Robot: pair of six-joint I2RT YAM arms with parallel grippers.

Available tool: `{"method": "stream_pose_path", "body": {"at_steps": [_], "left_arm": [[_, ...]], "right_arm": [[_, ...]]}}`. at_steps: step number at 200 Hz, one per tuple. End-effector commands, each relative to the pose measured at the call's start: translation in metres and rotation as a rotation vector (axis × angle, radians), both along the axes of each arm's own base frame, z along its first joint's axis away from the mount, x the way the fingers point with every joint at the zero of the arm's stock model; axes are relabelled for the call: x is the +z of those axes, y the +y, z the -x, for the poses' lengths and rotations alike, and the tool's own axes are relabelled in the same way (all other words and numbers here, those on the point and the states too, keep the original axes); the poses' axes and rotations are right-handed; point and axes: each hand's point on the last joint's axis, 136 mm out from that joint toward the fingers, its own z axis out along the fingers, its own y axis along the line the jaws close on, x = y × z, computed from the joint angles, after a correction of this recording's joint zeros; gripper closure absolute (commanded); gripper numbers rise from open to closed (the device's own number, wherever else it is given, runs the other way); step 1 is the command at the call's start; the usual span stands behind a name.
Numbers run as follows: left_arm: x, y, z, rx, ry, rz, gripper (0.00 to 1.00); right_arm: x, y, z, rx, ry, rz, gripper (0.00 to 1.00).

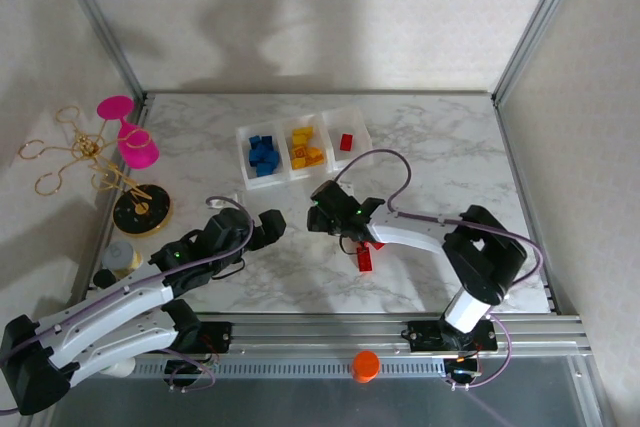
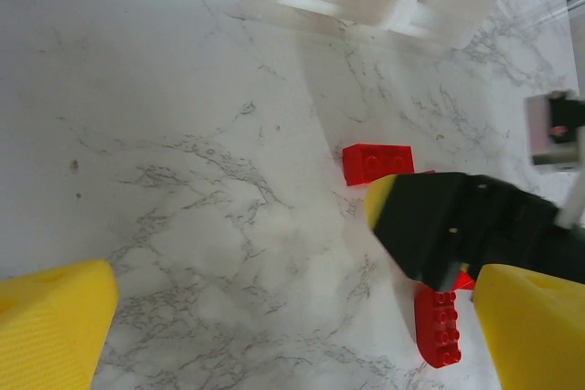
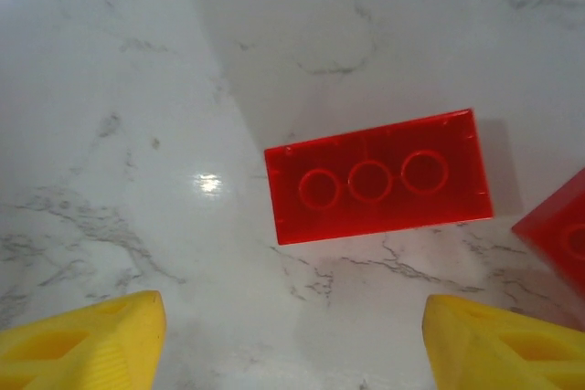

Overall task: Sort the legos into containers by color
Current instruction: Pick up the lego from the center of the table.

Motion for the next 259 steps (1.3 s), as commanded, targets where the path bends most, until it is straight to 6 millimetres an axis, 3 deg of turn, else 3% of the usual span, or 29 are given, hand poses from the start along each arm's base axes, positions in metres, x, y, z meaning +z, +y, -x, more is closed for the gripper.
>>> {"method": "stream_pose_path", "body": {"at_steps": [1,113,147,205,231,259], "left_arm": [[-0.012,0.006,0.007,0.009,0.034,-0.027,0.0],[-0.006,0.02,0.002,0.064,-0.003,-0.072,0.0],[-0.004,0.021,0.001,0.067,-0.009,-0.073,0.0],[-0.004,0.018,-0.002,0.062,-0.012,-0.068,0.0],[-0.003,0.016,-0.002,0.056,-0.008,-0.066,0.0],[-0.002,0.016,-0.003,0.056,-0.013,-0.065,0.0]], "right_arm": [[-0.012,0.002,-0.006,-0.041,0.003,0.022,0.24],[-0.022,0.021,-0.07,-0.048,-0.133,0.195,0.19],[-0.021,0.023,-0.076,-0.039,-0.145,0.217,0.32],[-0.03,0.013,-0.066,-0.014,-0.123,0.254,0.56],[-0.022,0.012,-0.065,-0.007,-0.136,0.256,0.67],[-0.002,0.011,-0.064,0.005,-0.165,0.228,0.72]]}}
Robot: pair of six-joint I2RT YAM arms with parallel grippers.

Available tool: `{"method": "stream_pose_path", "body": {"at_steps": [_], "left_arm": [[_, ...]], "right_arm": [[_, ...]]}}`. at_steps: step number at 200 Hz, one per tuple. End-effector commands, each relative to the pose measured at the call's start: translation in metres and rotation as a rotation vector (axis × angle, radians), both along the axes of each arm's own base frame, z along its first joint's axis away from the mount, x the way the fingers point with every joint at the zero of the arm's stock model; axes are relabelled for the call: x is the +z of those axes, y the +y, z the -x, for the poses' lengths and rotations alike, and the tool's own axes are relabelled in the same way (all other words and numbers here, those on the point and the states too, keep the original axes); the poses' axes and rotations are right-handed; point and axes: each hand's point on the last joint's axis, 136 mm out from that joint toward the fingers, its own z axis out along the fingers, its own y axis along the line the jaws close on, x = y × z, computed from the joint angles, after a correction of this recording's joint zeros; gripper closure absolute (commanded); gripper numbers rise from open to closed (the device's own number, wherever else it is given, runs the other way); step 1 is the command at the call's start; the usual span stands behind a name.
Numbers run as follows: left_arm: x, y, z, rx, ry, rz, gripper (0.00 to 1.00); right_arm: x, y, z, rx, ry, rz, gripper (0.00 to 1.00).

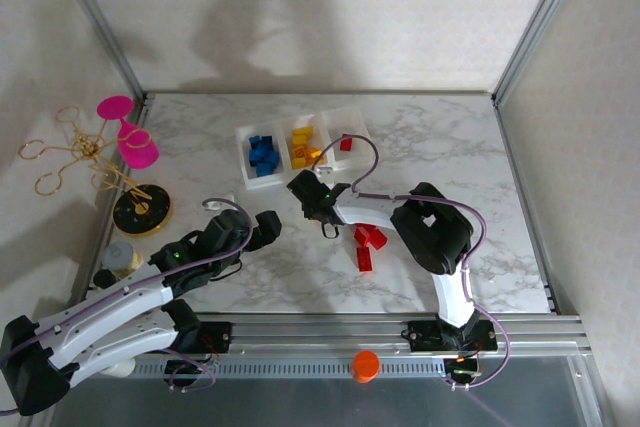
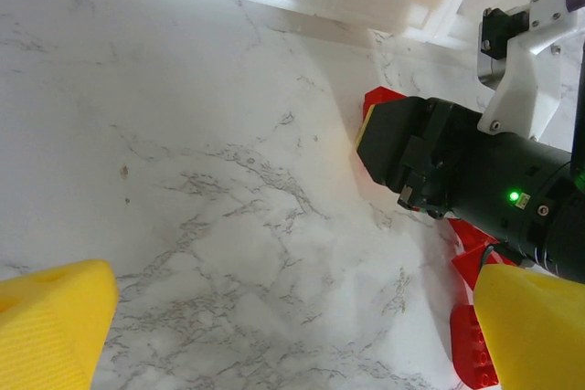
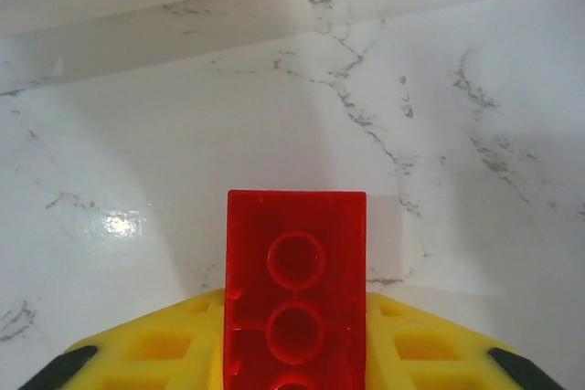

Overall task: Sort the legos into containers by color
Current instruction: Pick up the lego from the center of the table, then place the lego in the container.

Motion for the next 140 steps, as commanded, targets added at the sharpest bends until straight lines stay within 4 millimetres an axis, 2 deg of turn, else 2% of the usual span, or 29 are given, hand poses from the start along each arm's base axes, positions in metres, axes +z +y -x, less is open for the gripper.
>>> {"method": "stream_pose_path", "body": {"at_steps": [1,34,59,86,101,108,111,140], "left_arm": [[0.005,0.002,-0.003,0.008,-0.015,-0.007,0.0],[0.017,-0.005,-0.008,-0.002,-0.035,0.008,0.0],[0.025,-0.01,-0.015,-0.004,-0.052,0.008,0.0],[0.031,-0.015,-0.026,0.008,-0.059,0.012,0.01],[0.032,-0.019,-0.033,0.007,-0.06,0.013,0.0],[0.033,-0.02,-0.036,0.006,-0.061,0.011,0.0],[0.033,-0.021,-0.037,0.006,-0.061,0.01,0.0],[0.032,-0.024,-0.048,0.005,-0.056,0.003,0.0]], "right_arm": [[0.023,-0.012,0.003,0.003,-0.034,0.014,0.71],[0.061,-0.023,-0.004,-0.004,-0.094,-0.041,0.71],[0.088,-0.041,-0.025,-0.022,-0.155,-0.061,0.7],[0.095,-0.055,-0.057,-0.017,-0.175,-0.049,0.7],[0.102,-0.056,-0.076,0.0,-0.204,-0.034,0.7],[0.103,-0.05,-0.081,0.03,-0.21,-0.04,0.69],[0.104,-0.057,-0.09,0.017,-0.212,-0.047,0.69],[0.105,-0.067,-0.13,-0.005,-0.218,-0.054,0.68]]}}
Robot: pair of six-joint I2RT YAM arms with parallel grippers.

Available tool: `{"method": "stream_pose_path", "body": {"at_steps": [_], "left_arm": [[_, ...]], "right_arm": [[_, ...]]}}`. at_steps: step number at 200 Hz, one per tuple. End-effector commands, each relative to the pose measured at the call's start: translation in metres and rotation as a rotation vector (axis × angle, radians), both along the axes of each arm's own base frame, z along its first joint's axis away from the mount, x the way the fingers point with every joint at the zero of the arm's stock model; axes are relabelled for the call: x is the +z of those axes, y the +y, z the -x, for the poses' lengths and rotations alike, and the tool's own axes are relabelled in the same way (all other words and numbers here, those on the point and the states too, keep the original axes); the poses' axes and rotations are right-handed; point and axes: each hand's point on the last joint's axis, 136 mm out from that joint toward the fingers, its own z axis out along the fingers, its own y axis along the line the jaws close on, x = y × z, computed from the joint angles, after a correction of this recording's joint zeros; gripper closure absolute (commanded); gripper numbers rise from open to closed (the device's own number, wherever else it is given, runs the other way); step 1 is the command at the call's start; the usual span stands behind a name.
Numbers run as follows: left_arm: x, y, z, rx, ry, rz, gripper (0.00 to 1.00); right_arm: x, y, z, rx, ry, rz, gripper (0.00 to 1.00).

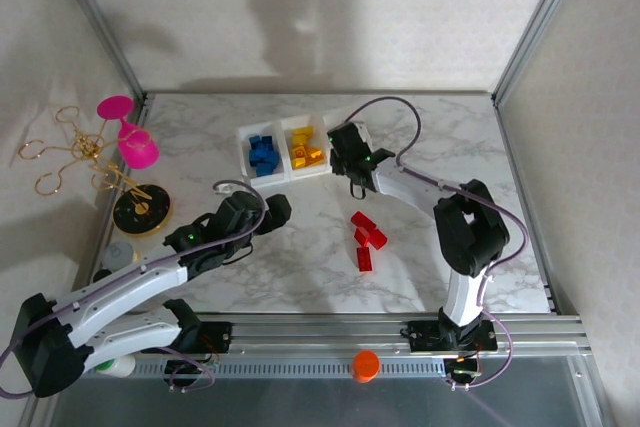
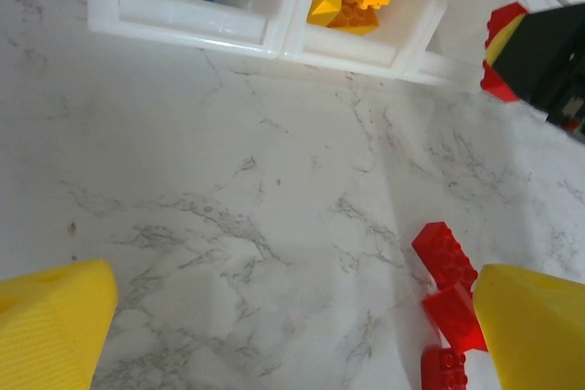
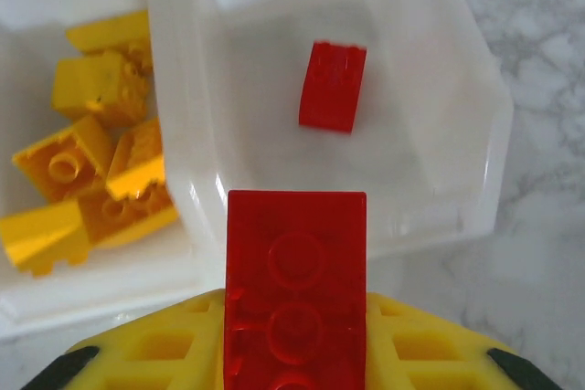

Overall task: Sort the legos into containers by color
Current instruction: Place the lego in the container.

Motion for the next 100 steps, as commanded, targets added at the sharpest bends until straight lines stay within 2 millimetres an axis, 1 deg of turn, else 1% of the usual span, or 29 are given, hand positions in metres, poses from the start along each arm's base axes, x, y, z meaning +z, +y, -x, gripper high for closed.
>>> {"method": "stream_pose_path", "body": {"at_steps": [1,12,27,31,48,72,76,90,100], "left_arm": [[0.014,-0.005,-0.013,-0.009,-0.036,0.014,0.0],[0.014,-0.006,-0.017,-0.009,-0.036,0.01,0.0],[0.014,-0.005,-0.023,-0.004,-0.036,0.003,0.0],[0.015,-0.004,-0.025,-0.001,-0.039,0.002,0.0],[0.016,-0.001,-0.032,0.013,-0.043,-0.004,0.0],[0.015,-0.001,-0.038,0.017,-0.037,-0.009,0.0],[0.015,-0.001,-0.038,0.019,-0.036,-0.01,0.0],[0.012,0.001,-0.04,0.031,-0.025,-0.02,0.0],[0.01,0.001,-0.04,0.033,-0.017,-0.025,0.01]], "right_arm": [[0.007,-0.001,-0.033,0.028,-0.035,0.004,0.68],[0.007,-0.001,-0.045,0.038,-0.042,-0.004,0.68],[0.0,-0.003,-0.061,0.041,-0.041,0.016,0.68],[0.001,-0.002,-0.066,0.044,-0.046,0.017,0.67],[-0.01,0.0,-0.082,0.054,-0.034,0.035,0.67],[-0.023,0.007,-0.096,0.078,-0.026,0.049,0.65],[-0.022,0.006,-0.099,0.072,-0.029,0.053,0.65],[-0.03,0.002,-0.106,0.045,-0.011,0.067,0.65],[-0.032,0.002,-0.109,0.04,0.001,0.062,0.61]]}}
